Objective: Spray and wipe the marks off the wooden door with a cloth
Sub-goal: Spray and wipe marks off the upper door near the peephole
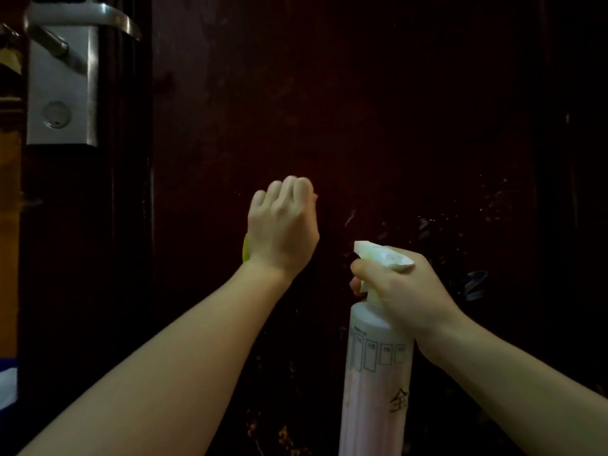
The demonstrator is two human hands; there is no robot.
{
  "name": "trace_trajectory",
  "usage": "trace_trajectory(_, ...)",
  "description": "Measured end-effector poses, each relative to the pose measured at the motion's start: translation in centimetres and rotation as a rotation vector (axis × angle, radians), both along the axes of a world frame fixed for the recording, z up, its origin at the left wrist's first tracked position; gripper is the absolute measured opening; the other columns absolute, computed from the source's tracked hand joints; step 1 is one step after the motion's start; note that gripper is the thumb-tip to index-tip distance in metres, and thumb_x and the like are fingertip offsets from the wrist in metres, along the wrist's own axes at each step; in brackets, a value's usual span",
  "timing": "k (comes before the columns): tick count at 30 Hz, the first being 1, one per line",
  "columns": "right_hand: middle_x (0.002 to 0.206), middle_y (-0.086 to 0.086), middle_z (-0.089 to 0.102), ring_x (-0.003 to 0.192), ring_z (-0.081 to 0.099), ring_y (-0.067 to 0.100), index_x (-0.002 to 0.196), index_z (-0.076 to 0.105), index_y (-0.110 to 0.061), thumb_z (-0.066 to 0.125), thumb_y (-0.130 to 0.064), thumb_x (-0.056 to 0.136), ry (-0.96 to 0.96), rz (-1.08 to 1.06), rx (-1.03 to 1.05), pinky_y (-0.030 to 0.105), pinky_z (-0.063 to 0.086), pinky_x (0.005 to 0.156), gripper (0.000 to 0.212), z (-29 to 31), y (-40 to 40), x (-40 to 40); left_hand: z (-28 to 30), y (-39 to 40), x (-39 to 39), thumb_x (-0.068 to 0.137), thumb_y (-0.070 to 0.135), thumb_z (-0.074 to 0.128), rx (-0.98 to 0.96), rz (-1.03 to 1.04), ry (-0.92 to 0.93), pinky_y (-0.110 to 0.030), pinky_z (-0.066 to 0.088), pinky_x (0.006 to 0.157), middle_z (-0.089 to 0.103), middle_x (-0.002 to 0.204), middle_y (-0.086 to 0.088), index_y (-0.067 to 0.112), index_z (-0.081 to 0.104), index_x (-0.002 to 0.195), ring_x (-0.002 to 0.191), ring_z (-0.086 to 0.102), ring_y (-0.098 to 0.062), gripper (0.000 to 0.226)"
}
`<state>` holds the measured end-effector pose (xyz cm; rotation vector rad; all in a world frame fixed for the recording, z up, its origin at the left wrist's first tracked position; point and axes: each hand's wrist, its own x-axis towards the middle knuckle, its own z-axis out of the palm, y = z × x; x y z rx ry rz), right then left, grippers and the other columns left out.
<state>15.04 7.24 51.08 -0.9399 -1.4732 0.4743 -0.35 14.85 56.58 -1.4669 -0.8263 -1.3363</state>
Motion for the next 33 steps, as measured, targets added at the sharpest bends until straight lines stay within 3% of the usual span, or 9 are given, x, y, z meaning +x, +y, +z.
trace_trajectory(7,0.066,0.002,0.068,0.063,0.060,0.015,0.083,0.069,-0.009,0.066,-0.018,0.083,0.042,-0.040,-0.004,0.030,0.047,0.059,0.009,0.0,0.5,1.0,-1.4,0.3,0.3,0.088,0.013,0.059,0.037,0.079,0.536,-0.036,0.036,0.060,0.059,0.081,-0.006,0.011,0.055,0.087,0.067,0.052,-0.024,0.004)
trace_trajectory(11,0.062,0.005,0.065,0.059,0.057,0.020,0.076,0.065,-0.004,0.064,-0.012,0.083,0.052,-0.040,0.010,0.035,0.046,0.058,0.011,0.2,0.4,1.0,-5.2,0.1,-0.2,0.085,0.015,0.059,-0.028,0.069,0.653,-0.034,0.033,0.059,0.056,0.082,-0.004,0.013,0.052,0.088,0.067,0.048,-0.022,0.008)
trace_trajectory(16,0.062,0.008,0.070,0.060,0.064,0.023,0.061,0.065,-0.011,0.063,-0.020,0.080,0.050,-0.092,0.062,0.047,0.056,0.068,0.021,1.7,0.0,0.8,-8.2,0.3,-1.0,0.084,0.012,0.063,-0.049,0.056,0.471,-0.032,0.027,0.058,0.052,0.074,-0.002,0.014,0.049,0.080,0.060,0.041,-0.019,0.015)
trace_trajectory(20,0.069,0.005,0.072,0.069,0.068,0.023,0.070,0.067,-0.009,0.064,-0.033,0.073,0.005,-0.082,0.070,0.051,0.056,0.075,0.024,2.6,-0.3,0.9,-8.1,0.4,-0.7,0.092,0.016,0.049,-0.053,0.012,0.224,-0.031,0.025,0.060,0.050,0.071,-0.002,0.013,0.048,0.079,0.058,0.042,-0.019,0.013)
trace_trajectory(24,0.070,0.000,0.072,0.074,0.069,0.020,0.073,0.068,-0.014,0.066,-0.027,0.081,-0.031,-0.066,0.066,0.048,0.057,0.079,0.015,2.8,-0.2,1.1,-6.6,0.6,0.0,0.094,0.018,0.043,-0.056,0.001,0.013,-0.032,0.028,0.056,0.045,0.068,0.000,0.013,0.045,0.079,0.056,0.036,-0.016,0.017)
trace_trajectory(28,0.061,0.002,0.070,0.068,0.068,0.020,0.065,0.065,-0.018,0.063,-0.020,0.082,-0.012,-0.085,0.071,0.049,0.058,0.079,0.016,2.8,0.0,1.7,-4.1,0.7,0.7,0.094,0.014,0.049,-0.042,-0.030,-0.074,-0.033,0.031,0.058,0.041,0.069,0.003,0.014,0.046,0.080,0.057,0.037,-0.014,0.015)
trace_trajectory(33,0.072,0.005,0.073,0.076,0.071,0.024,0.070,0.068,-0.015,0.066,-0.029,0.083,-0.047,-0.024,0.073,0.044,0.057,0.078,0.019,2.5,0.0,1.9,-1.9,0.6,1.6,0.095,0.014,0.051,-0.009,-0.042,-0.110,-0.033,0.034,0.059,0.041,0.070,0.003,0.012,0.048,0.082,0.059,0.040,-0.015,0.013)
